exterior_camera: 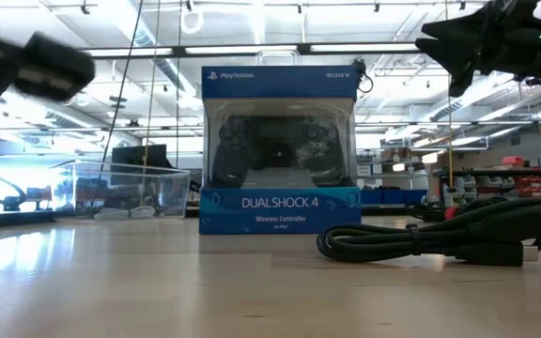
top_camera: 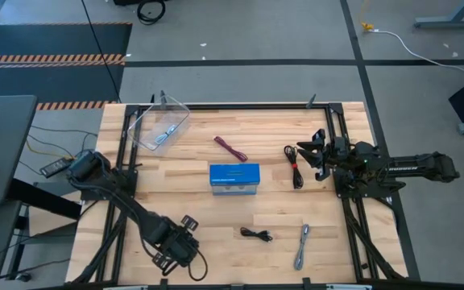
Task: Pick and place USB-C Cables
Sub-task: Put the bottom left black charger cable into the transparent bin, then put the pink charger cable into the transparent bin
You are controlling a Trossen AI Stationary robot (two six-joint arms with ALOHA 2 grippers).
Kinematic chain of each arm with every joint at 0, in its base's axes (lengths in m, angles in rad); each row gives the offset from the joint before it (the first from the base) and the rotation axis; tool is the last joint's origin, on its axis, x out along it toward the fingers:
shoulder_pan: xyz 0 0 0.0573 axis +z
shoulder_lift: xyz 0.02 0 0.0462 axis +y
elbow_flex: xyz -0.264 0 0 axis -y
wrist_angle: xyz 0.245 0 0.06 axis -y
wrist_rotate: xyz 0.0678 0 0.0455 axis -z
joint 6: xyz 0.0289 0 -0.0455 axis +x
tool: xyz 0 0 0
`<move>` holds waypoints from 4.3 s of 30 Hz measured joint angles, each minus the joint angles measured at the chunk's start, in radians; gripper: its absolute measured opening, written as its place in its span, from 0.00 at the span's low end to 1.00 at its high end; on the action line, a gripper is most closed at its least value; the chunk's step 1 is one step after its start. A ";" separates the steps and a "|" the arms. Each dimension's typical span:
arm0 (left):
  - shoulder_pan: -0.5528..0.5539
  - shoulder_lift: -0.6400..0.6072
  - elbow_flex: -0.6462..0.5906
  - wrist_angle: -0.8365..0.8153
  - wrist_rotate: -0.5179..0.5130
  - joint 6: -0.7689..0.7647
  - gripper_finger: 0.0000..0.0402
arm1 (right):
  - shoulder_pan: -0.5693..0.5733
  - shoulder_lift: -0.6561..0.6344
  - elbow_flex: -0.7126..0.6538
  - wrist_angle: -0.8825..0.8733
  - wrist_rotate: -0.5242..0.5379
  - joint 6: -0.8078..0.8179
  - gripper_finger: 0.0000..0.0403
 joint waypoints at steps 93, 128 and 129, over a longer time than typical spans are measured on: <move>1.575 -0.407 -0.186 -0.170 -0.181 0.069 0.13 | 0.000 0.000 0.000 0.001 -0.078 0.079 0.32; 1.446 -0.392 -0.049 -0.178 -0.013 0.110 0.42 | 0.000 0.000 0.000 0.001 -0.035 0.076 0.32; 1.422 -0.392 -0.034 -0.177 -0.012 0.114 0.42 | 0.000 0.000 0.000 0.001 -0.035 0.076 0.32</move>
